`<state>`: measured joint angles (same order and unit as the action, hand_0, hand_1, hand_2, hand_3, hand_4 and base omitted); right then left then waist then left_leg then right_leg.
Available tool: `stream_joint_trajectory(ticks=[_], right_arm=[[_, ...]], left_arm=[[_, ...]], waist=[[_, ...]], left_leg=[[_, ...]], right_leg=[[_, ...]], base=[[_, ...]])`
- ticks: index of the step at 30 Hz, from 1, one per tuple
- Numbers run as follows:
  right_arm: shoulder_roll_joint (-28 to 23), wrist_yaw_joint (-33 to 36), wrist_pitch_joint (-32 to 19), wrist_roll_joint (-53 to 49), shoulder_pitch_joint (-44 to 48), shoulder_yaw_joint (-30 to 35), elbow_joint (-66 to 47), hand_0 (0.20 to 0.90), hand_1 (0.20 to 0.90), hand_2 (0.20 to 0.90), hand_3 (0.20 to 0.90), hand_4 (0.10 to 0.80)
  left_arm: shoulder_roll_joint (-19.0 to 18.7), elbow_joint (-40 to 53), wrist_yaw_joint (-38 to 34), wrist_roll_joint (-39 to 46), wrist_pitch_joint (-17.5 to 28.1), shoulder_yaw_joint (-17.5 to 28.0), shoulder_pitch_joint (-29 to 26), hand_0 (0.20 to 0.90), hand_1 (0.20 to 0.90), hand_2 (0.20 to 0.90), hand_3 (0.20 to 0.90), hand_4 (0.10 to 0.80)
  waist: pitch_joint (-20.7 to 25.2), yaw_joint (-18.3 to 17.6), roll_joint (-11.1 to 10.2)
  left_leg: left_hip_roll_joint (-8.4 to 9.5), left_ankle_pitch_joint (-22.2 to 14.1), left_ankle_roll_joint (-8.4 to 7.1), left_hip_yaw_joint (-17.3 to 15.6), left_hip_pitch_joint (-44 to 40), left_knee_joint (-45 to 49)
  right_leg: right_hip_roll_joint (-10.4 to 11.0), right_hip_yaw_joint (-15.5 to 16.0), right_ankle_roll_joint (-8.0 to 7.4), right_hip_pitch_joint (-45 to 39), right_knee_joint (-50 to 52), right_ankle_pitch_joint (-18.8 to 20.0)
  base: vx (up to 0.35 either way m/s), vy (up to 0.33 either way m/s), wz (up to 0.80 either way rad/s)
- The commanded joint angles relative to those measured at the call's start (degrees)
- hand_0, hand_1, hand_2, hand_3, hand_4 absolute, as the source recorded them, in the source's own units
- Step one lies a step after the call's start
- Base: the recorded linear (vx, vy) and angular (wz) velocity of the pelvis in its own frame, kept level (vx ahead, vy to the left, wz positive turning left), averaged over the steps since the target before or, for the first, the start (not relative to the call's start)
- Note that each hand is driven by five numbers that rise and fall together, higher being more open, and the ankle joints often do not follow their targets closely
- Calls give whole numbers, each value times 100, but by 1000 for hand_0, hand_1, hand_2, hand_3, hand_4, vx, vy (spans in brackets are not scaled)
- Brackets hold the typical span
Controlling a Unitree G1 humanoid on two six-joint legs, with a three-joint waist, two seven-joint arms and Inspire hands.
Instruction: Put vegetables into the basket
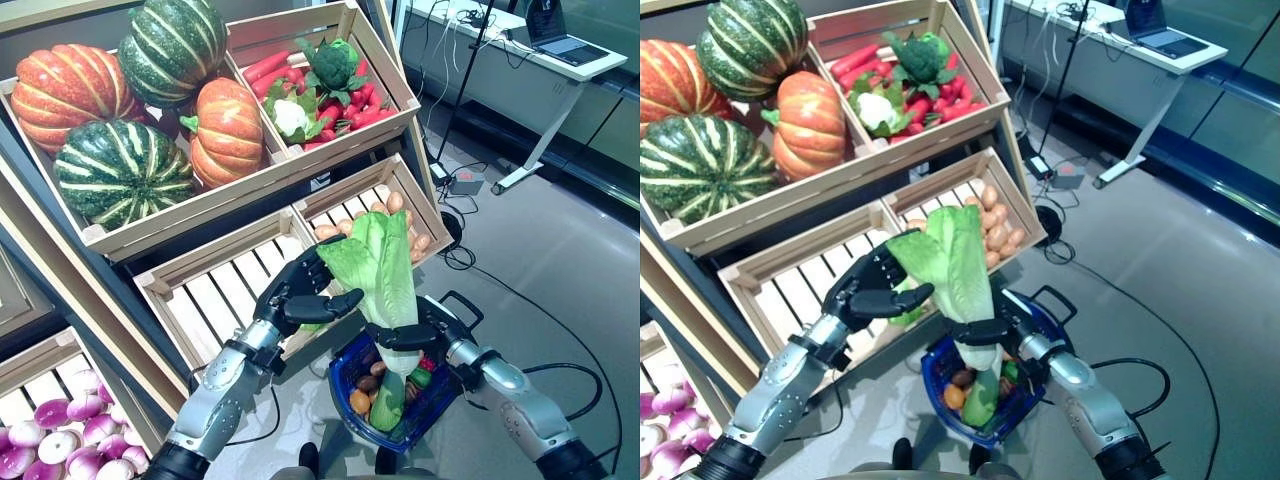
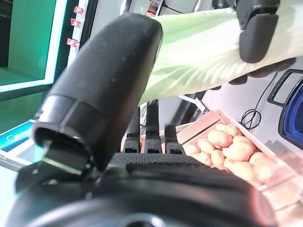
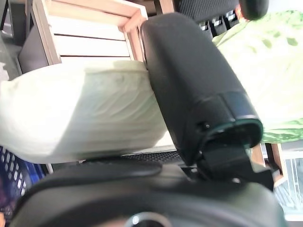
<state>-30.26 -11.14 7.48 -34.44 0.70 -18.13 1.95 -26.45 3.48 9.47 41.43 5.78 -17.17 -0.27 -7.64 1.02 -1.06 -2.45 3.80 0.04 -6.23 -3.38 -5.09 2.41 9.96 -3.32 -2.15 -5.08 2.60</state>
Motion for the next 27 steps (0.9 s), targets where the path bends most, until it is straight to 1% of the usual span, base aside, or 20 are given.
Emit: stream_joint_trajectory(ticks=[1, 9, 10, 14, 15, 16, 17, 19, 20, 21, 24, 27], right_arm=[[207, 107, -652, -498, 273, 405, -398, 300, 300, 300, 300, 400], [279, 279, -975, -775, 285, 682, -385, 300, 300, 300, 300, 400], [325, 349, -1118, -958, 273, 825, -368, 300, 300, 300, 300, 400], [497, 623, -1355, -1111, 111, 1169, -447, 300, 300, 300, 300, 400], [594, 740, -1466, -1170, -16, 1378, -453, 300, 300, 300, 300, 400], [613, 763, -1506, -1169, -39, 1412, -451, 300, 300, 300, 300, 400], [723, 959, -1706, -1161, -179, 1605, -440, 300, 300, 300, 300, 400], [734, 979, -1728, -1169, -196, 1632, -438, 300, 300, 300, 300, 400], [841, 1208, -2214, -1408, -162, 1857, -366, 300, 300, 300, 300, 400], [838, 1256, -2384, -1475, -101, 1910, -333, 300, 300, 300, 300, 400], [880, 1379, -2832, -1587, 195, 2048, -156, 300, 300, 300, 300, 400], [898, 1577, -3064, -1840, 432, 2139, -2, 300, 300, 300, 300, 400]], left_arm=[[50, 291, 100, 263, 362, 233, -387, 900, 900, 900, 900, 800], [94, 266, 58, 224, 317, 299, -408, 900, 900, 900, 900, 800], [90, 228, 52, 236, 304, 353, -375, 900, 900, 900, 900, 800], [92, 240, 82, 213, 289, 546, -208, 900, 900, 900, 900, 800], [87, 255, 73, 215, 291, 679, -83, 900, 900, 900, 900, 800], [88, 265, 79, 212, 288, 707, -60, 900, 900, 900, 900, 800], [85, 314, 66, 178, 307, 876, 100, 900, 900, 900, 900, 800], [82, 318, 73, 170, 324, 900, 128, 900, 900, 900, 900, 800], [13, 370, -29, 118, 603, 1058, 153, 900, 900, 900, 900, 800], [-28, 348, -83, 118, 720, 1095, 91, 900, 900, 900, 900, 800], [-99, 300, -289, 41, 1104, 1176, -235, 900, 900, 900, 900, 800], [-114, 336, -556, -87, 1422, 1234, -417, 900, 900, 900, 900, 800]], waist=[[429, 17, -174], [392, -11, -176], [380, -24, -176], [354, -49, -172], [327, -68, -172], [323, -70, -173], [270, -90, -173], [256, -94, -174], [-74, -110, -159], [-229, -113, -147], [-714, -139, -94], [-1062, -130, -51]], left_leg=[[-50, -343, -142, 167, -2, 9], [-52, -356, -126, 125, -16, 9], [-50, -373, -117, 108, -28, 9], [-49, -384, -105, 94, -9, 9], [-55, -388, -101, 79, 6, 9], [-55, -388, -100, 76, 10, 9], [-62, -383, -91, 44, 38, 9], [-63, -380, -89, 36, 45, 9], [-85, -291, -77, -30, 313, 72], [-88, -264, -75, -14, 437, 116], [-89, -139, -80, 33, 813, 156], [-94, -82, -110, 89, 1125, 272]], right_leg=[[379, 114, -284, -161, 8, 75], [360, 72, -271, -148, 8, 75], [345, 51, -267, -150, 8, 66], [322, 29, -261, -139, 8, 51], [306, 21, -257, -125, 8, 46], [303, 18, -257, -120, 8, 46], [279, -2, -243, -83, 8, 38], [273, -6, -240, -73, 8, 38], [214, -63, -166, 276, 266, -29], [189, -82, -137, 402, 361, -44], [100, -100, -67, 795, 607, -88], [21, -107, -5, 1064, 776, -140]], base=[[0, 0, 0], [0, 0, 0], [0, 0, 0], [17, -17, -1], [0, 0, 0], [39, -61, -2], [20, -42, -1], [-90, -59, -2], [-293, -105, -2], [-407, -125, -2], [-292, -78, -4], [-176, -92, 2]])
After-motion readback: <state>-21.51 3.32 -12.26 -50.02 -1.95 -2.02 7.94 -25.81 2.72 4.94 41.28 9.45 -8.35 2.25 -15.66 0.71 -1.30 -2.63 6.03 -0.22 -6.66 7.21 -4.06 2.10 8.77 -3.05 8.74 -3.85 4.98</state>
